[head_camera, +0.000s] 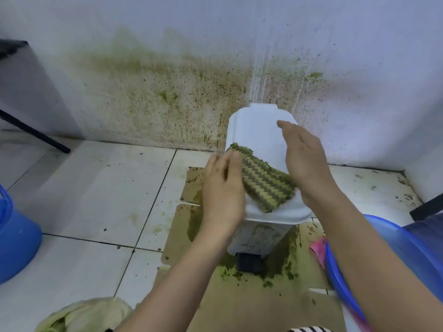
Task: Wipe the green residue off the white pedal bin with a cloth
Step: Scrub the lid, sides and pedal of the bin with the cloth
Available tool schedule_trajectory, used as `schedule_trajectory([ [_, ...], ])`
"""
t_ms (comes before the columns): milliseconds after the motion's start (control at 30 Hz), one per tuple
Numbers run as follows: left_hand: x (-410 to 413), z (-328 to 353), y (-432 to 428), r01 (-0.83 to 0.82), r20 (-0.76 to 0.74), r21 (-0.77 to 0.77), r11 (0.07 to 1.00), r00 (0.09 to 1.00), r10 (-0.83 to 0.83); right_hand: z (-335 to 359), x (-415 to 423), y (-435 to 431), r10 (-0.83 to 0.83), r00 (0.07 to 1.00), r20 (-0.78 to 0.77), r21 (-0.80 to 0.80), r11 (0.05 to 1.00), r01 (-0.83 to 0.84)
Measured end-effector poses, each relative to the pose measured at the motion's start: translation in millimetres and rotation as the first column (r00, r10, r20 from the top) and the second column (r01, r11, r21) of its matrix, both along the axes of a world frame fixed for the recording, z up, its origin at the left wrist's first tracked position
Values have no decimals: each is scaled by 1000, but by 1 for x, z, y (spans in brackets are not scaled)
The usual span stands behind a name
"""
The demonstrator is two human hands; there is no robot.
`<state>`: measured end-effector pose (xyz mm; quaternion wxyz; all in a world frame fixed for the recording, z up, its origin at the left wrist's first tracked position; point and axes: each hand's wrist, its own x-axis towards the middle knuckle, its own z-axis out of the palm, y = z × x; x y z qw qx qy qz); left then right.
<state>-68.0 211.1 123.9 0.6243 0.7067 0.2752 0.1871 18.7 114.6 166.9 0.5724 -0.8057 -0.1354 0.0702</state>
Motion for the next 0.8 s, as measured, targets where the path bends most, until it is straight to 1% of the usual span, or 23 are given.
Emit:
schedule_trajectory([
  [33,5,2,-8,144,-141,104,984,982,-129,-6,2,0,-26,1000,-1,-19,999,26],
  [67,14,1,-12,231,-245,171,958,951,-186,-14,3,1,-39,999,15,-72,997,40],
  [100,24,0,-11,253,-295,214,944,938,-184,-20,3,4,-42,998,45,-131,990,47],
  [167,49,-9,6,207,-313,243,948,941,-126,-30,2,8,-30,994,105,-253,966,56],
  [200,61,-12,19,183,-298,194,964,947,-120,-34,2,7,-19,990,142,-323,944,65],
  [267,83,-17,45,144,-210,-24,989,967,-146,-41,1,2,33,977,209,-487,870,75],
  [300,93,-20,56,149,-147,-130,980,975,-167,-44,2,1,71,972,222,-557,828,67],
  [333,98,-16,60,166,-94,-199,966,978,-188,-46,5,0,111,969,222,-619,784,52],
  [400,104,-15,65,204,-50,-244,948,974,-222,-49,10,0,167,962,218,-705,709,37],
  [467,99,-13,57,232,-37,-230,945,968,-247,-48,16,-6,169,961,218,-722,691,42],
  [533,83,-18,43,260,-27,-202,944,962,-271,-47,21,-20,147,967,209,-709,704,46],
  [600,58,-25,26,296,9,-270,916,952,-305,-46,26,-38,131,971,198,-684,728,42],
  [667,39,-33,13,353,104,-382,854,935,-340,-44,31,-55,104,980,171,-642,766,30],
  [733,31,-31,0,355,168,-472,807,935,-313,-43,34,-68,58,989,139,-597,801,37],
  [800,35,-27,-13,338,194,-486,806,941,-278,-41,38,-74,21,994,112,-554,831,45],
])
